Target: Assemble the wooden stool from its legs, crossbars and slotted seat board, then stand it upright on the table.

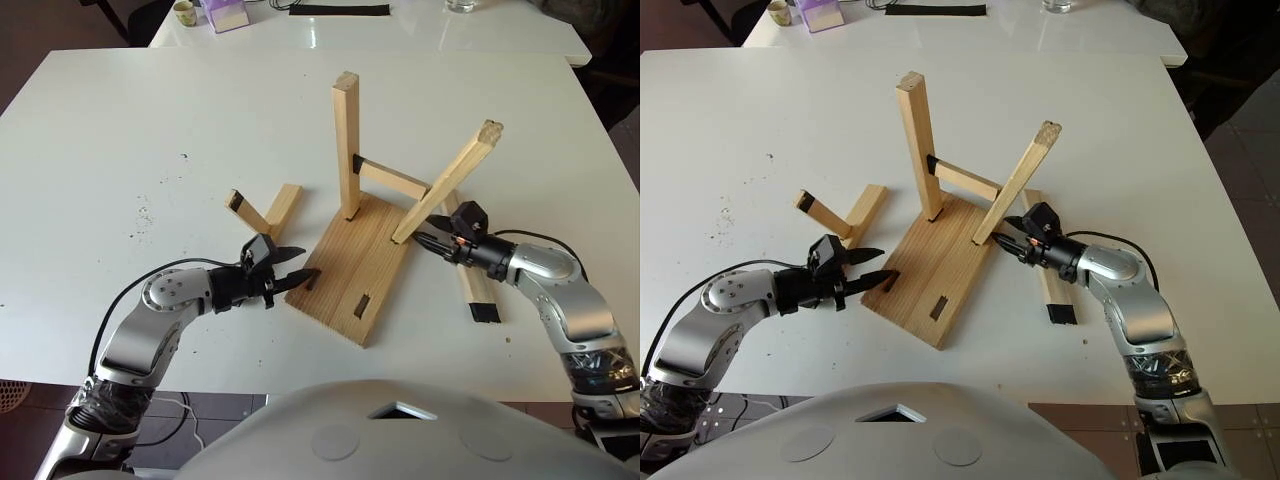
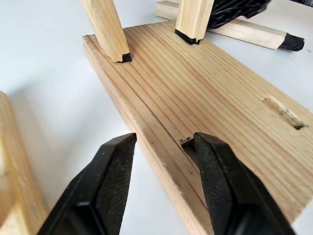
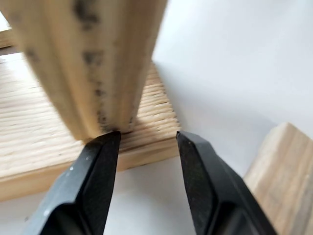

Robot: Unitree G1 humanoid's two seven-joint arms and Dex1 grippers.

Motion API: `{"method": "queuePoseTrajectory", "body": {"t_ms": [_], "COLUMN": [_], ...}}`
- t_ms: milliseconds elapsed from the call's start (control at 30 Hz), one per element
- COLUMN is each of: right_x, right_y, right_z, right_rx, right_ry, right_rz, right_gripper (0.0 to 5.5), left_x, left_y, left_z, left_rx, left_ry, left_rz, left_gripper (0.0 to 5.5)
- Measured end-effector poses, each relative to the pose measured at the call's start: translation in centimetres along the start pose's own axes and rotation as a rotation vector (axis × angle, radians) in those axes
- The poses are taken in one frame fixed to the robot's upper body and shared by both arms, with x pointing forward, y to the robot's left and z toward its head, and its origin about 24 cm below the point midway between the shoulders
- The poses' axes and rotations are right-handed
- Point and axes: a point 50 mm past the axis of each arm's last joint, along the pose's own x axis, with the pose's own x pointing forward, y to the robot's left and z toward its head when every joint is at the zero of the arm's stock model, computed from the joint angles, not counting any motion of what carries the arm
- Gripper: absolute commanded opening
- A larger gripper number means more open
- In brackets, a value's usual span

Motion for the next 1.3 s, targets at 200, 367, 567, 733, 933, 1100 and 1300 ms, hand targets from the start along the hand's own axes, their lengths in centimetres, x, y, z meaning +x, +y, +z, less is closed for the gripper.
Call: {"method": "queuePoseTrajectory", "body": {"t_ms": [200, 367, 567, 733, 933, 1100, 1300], "right_x": [1.9, 2.6, -3.6, -8.5, -10.1, -9.7, -9.1], "right_y": [-1.3, -1.4, -0.2, 2.2, 1.1, 1.4, 1.5], "right_z": [1.3, 1.2, -1.2, -1.5, 0.7, 0.9, 1.2], "right_rx": [-0.005, 0.001, 0.040, 0.064, 0.031, 0.029, 0.021], "right_ry": [-0.065, -0.084, -0.053, -0.024, -0.073, -0.073, -0.084], "right_rz": [-0.067, -0.104, -0.235, -0.304, -0.425, -0.406, -0.392], "right_gripper": [2.11, 2.11, 2.11, 2.11, 2.11, 2.11, 2.11], "left_x": [-0.1, -1.8, -5.4, -7.3, -6.7, -6.3, -4.6], "left_y": [-0.5, 0.5, 1.9, 3.3, 2.4, 2.5, 1.6], "left_z": [0.8, 1.4, 2.5, 2.0, 0.2, -0.3, -0.1], "left_rx": [0.027, 0.017, 0.044, 0.020, -0.057, -0.087, -0.092], "left_ry": [-0.013, -0.006, 0.100, 0.183, 0.244, 0.266, 0.239], "left_rz": [-0.058, 0.005, 0.116, 0.260, 0.310, 0.363, 0.343], "left_gripper": [2.20, 2.20, 2.38, 2.96, 2.96, 2.96, 2.96]}}
